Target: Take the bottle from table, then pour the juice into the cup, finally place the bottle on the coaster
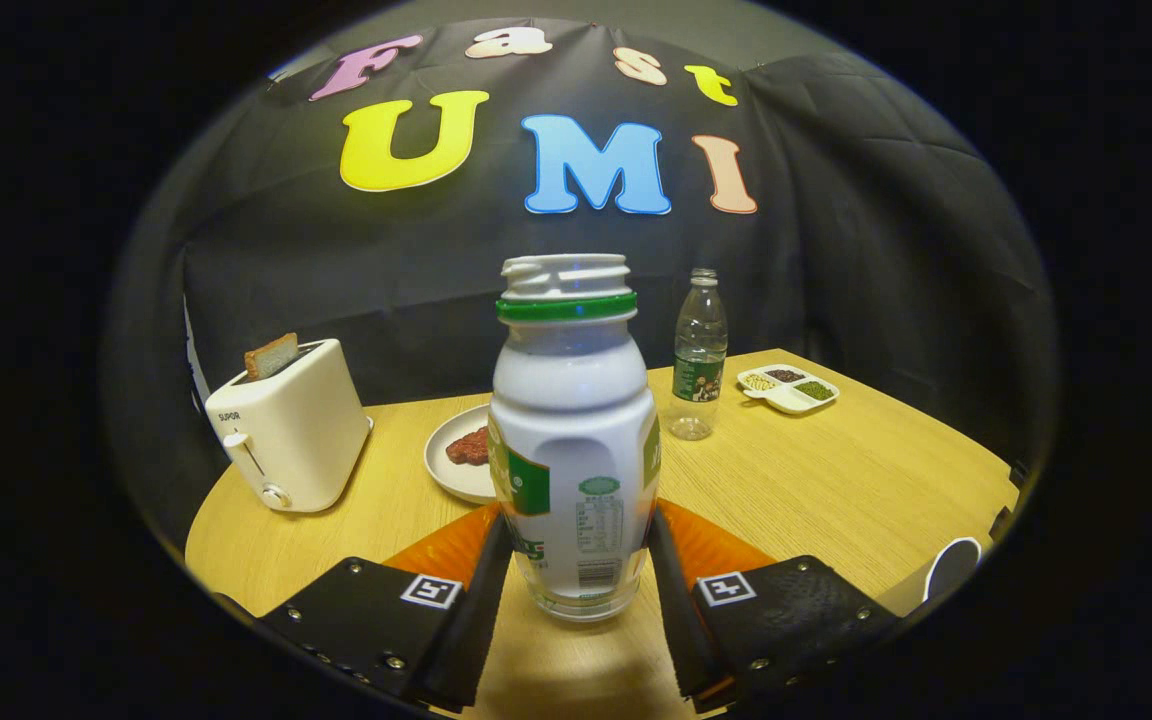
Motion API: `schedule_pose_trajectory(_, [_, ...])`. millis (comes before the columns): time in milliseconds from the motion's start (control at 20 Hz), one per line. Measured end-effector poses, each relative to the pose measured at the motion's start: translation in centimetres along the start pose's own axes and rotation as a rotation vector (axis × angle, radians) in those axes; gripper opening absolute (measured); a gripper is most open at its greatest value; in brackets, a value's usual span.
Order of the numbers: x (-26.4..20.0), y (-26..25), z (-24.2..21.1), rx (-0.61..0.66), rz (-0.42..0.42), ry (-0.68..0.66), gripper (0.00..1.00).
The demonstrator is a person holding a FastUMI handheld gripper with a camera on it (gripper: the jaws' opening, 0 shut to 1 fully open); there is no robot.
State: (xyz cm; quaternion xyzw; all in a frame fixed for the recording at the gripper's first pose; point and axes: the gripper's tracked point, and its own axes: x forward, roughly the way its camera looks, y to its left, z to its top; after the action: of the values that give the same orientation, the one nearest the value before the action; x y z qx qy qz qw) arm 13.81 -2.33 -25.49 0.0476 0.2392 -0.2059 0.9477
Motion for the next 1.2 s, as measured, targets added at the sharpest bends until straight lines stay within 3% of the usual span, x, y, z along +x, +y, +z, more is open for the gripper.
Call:
schedule_pose_trajectory(850, [3.4,1.3,-3.0,-0.099,0.025,-0.023,0.75])
schedule_pose_trajectory(1200, [3.4,0.4,-2.9,-0.060,0.011,-0.028,0.79])
